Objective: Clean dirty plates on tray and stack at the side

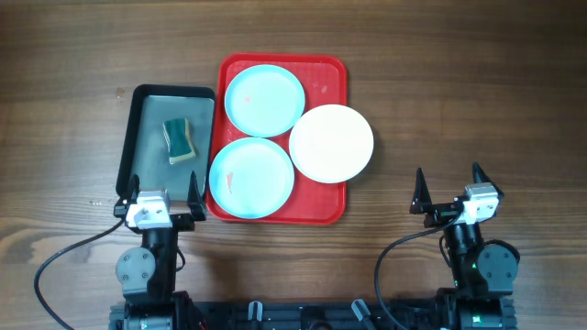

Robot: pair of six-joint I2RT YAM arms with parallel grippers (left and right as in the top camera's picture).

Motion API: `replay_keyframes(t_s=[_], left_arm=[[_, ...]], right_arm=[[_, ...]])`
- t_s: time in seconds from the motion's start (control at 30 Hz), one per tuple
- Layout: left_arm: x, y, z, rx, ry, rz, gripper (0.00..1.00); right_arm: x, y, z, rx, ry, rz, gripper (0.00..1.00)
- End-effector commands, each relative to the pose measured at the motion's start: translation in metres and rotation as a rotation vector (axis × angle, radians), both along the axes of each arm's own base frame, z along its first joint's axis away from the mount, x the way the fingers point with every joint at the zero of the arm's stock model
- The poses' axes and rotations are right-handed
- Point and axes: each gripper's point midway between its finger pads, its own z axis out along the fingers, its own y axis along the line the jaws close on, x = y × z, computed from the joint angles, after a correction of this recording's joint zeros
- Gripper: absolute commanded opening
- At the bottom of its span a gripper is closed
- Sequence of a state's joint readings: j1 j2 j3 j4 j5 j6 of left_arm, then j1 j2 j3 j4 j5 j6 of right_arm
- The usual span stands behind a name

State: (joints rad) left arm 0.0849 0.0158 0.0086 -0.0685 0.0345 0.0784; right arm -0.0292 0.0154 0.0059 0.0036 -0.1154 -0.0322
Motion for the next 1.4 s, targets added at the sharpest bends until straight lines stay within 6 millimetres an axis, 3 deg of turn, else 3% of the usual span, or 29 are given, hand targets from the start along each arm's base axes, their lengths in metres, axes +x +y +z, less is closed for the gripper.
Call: replay_keyframes(t_s=[0.0, 0.5, 0.6, 0.7, 0.83, 0.93, 1.03, 1.17, 1.37], left_arm=[[0.0, -0.001, -0.004, 0.018, 0.016, -0.007, 1.0], [0.0, -0.003, -0.004, 0.109, 0.019, -0.025, 1.0], [0.0, -0.024, 0.0, 0.052, -0.003, -0.142, 1.0], [-0.004, -0.049, 0.004, 0.042, -0.023, -0.291, 1.0], [-0.007, -0.061, 0.016, 0.05, -0.077, -0.362, 1.0], [-0.009, -0.067, 0.022, 0.014, -0.097, -0.393, 1.0], [-0.009, -0.066, 0.03, -0.096, -0.105, -0.39, 1.0], [-0.012, -0.067, 0.05, -0.182, -0.125, -0.391, 1.0], [-0.021, -0.071, 0.11, -0.241, -0.176, -0.424, 1.0]], right_arm=[[-0.001, 0.003, 0.002, -0.014, -0.01, 0.015, 1.0], [-0.001, 0.007, 0.004, -0.008, -0.02, 0.04, 1.0], [-0.002, 0.016, 0.005, 0.073, -0.012, 0.092, 1.0], [-0.003, 0.02, 0.005, 0.303, 0.023, 0.115, 1.0], [-0.002, 0.014, 0.009, 0.544, 0.034, 0.088, 1.0], [-0.002, 0.016, 0.008, 0.616, 0.05, 0.095, 1.0], [-0.004, 0.024, 0.008, 0.547, 0.056, 0.144, 1.0], [-0.007, 0.031, 0.016, 0.519, 0.057, 0.186, 1.0], [-0.009, 0.033, 0.044, 0.525, 0.12, 0.183, 1.0]])
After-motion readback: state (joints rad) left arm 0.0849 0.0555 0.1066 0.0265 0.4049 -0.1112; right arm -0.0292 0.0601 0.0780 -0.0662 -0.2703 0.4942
